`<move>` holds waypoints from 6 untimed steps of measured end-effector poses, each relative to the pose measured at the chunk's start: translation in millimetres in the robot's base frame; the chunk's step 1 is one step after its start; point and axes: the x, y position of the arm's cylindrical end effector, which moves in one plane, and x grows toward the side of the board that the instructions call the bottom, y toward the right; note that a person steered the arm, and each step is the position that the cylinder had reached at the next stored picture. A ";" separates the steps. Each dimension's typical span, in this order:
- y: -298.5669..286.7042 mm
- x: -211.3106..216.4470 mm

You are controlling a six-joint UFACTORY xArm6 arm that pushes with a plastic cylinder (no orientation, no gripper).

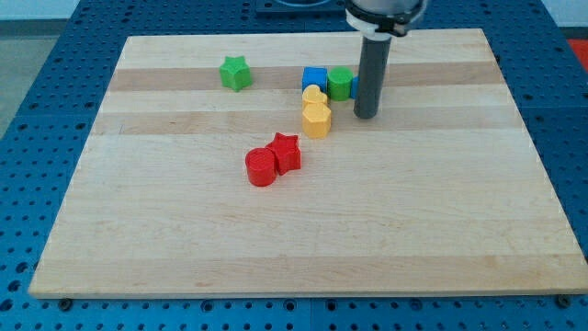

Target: Slide the green circle diagonal to the triangle

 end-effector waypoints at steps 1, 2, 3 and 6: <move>-14.8 -16.3; -29.0 -31.0; -30.3 -45.9; -19.8 -98.5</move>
